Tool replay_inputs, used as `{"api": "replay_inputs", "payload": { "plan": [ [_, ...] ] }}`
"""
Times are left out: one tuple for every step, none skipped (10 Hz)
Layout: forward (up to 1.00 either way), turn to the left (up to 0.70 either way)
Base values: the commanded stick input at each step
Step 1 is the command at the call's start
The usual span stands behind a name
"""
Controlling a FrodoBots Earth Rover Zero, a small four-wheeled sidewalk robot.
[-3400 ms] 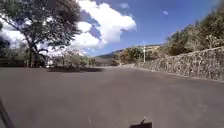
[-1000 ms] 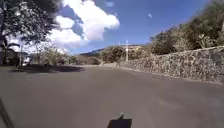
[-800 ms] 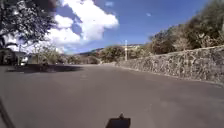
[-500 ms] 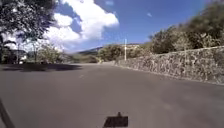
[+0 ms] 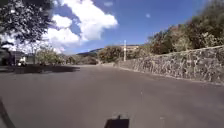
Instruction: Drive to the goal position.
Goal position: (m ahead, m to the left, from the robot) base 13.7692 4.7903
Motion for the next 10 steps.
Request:
{"api": "replay_inputs", "payload": {
  "plan": [
    [0.50, 0.00],
    [0.50, 0.00],
    [0.50, 0.00],
    [0.50, 0.00],
    [0.50, 0.00],
    [0.50, 0.00],
    [0.50, 0.00],
    [0.50, 0.00],
    [0.50, 0.00],
    [0.50, 0.00]
  ]
}}
